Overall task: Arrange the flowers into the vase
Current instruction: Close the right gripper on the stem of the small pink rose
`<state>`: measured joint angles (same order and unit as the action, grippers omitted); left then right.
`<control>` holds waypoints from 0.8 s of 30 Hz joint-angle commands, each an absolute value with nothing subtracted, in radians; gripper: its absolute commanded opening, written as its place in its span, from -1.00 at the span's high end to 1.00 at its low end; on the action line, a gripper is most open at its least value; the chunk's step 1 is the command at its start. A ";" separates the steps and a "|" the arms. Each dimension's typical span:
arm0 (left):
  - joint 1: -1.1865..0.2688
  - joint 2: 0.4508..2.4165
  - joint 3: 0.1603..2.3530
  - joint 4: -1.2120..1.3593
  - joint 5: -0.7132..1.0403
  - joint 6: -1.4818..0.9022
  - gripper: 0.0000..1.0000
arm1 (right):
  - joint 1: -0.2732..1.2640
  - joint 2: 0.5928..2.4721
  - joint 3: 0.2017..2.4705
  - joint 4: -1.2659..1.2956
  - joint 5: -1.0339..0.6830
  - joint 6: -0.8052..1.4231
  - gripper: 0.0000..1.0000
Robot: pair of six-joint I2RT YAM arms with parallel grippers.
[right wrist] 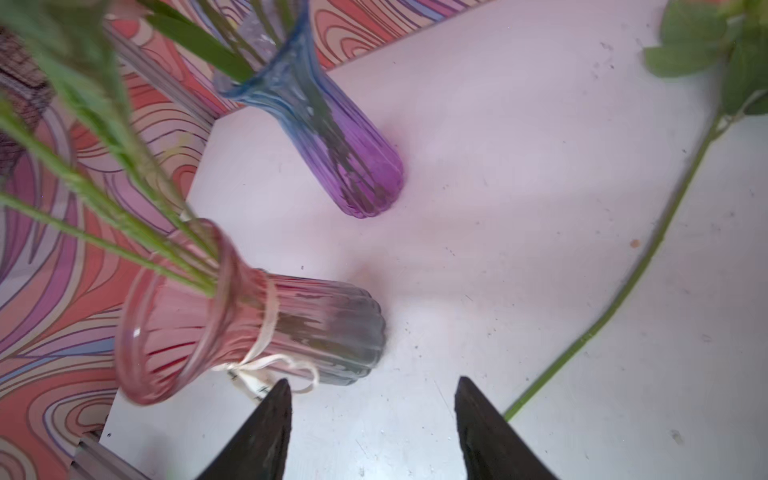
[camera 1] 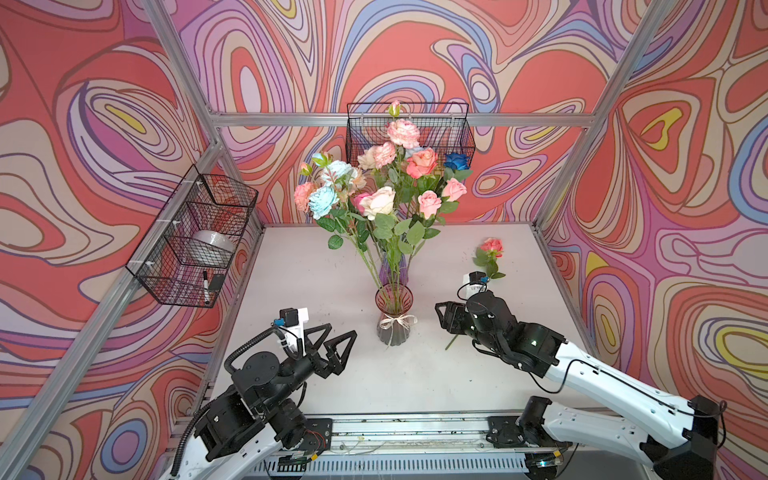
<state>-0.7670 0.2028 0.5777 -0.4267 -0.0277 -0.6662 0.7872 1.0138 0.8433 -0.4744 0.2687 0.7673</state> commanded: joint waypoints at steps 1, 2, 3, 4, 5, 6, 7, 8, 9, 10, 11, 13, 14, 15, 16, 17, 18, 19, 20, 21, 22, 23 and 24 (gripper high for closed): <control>-0.772 0.180 0.561 -0.456 -0.045 -0.675 -1.00 | 0.642 1.063 0.816 -0.454 0.180 0.776 -0.28; -0.771 0.176 0.559 -0.460 -0.045 -0.676 -1.00 | 0.596 1.084 0.817 -0.447 0.163 0.761 -0.28; -0.771 0.169 0.556 -0.462 -0.049 -0.679 -1.00 | 0.545 1.110 0.823 -0.444 0.155 0.746 -0.29; -0.771 0.163 0.552 -0.462 -0.049 -0.683 -1.00 | 0.485 1.146 0.832 -0.442 0.141 0.735 -0.29; -0.771 0.158 0.550 -0.463 -0.050 -0.684 -1.00 | 0.432 1.175 0.838 -0.436 0.118 0.728 -0.29; -0.772 0.153 0.548 -0.462 -0.049 -0.689 -1.00 | 0.372 1.219 0.844 -0.419 0.089 0.720 -0.29; -0.771 0.149 0.547 -0.463 -0.048 -0.692 -1.00 | 0.319 1.265 0.853 -0.410 0.071 0.719 -0.29; -0.772 0.147 0.546 -0.463 -0.047 -0.694 -1.00 | 0.280 1.306 0.864 -0.402 0.060 0.717 -0.28; -0.772 0.148 0.546 -0.462 -0.046 -0.695 -1.00 | 0.245 1.357 0.880 -0.391 0.054 0.708 -0.28; -0.771 0.148 0.546 -0.461 -0.042 -0.697 -1.00 | 0.219 1.409 0.900 -0.386 0.057 0.702 -0.27; -0.772 0.149 0.548 -0.461 -0.042 -0.698 -1.00 | 0.202 1.454 0.920 -0.384 0.066 0.697 -0.27; -0.772 0.152 0.548 -0.460 -0.038 -0.701 -1.00 | 0.169 1.549 0.965 -0.375 0.073 0.685 -0.25; -0.771 0.154 0.548 -0.458 -0.035 -0.704 -1.00 | 0.151 1.597 0.993 -0.382 0.084 0.684 -0.24; -0.771 0.154 0.548 -0.457 -0.034 -0.705 -1.00 | 0.137 1.637 1.019 -0.385 0.090 0.683 -0.22; -0.772 0.154 0.549 -0.456 -0.033 -0.707 -0.99 | 0.127 1.666 1.040 -0.386 0.091 0.679 -0.21; -0.772 0.154 0.549 -0.456 -0.034 -0.707 -0.99 | 0.121 1.701 1.065 -0.391 0.100 0.678 -0.19; -0.772 0.153 0.549 -0.455 -0.033 -0.709 -1.00 | 0.118 1.730 1.087 -0.393 0.107 0.675 -0.17; -0.771 0.153 0.549 -0.456 -0.034 -0.709 -0.99 | 0.115 1.754 1.107 -0.398 0.115 0.672 -0.16; -0.772 0.151 0.549 -0.457 -0.034 -0.710 -1.00 | 0.115 1.781 1.131 -0.412 0.123 0.672 -0.14; -0.771 0.149 0.549 -0.457 -0.037 -0.712 -1.00 | 0.115 1.819 1.154 -0.427 0.132 0.673 -0.11; -0.772 0.148 0.549 -0.457 -0.038 -0.713 -1.00 | 0.115 1.839 1.171 -0.439 0.140 0.674 -0.09; -0.772 0.147 0.549 -0.456 -0.038 -0.714 -1.00 | 0.114 1.863 1.188 -0.452 0.145 0.675 -0.05; -0.772 0.147 0.549 -0.456 -0.038 -0.713 -0.99 | 0.114 1.886 1.205 -0.467 0.151 0.678 -0.01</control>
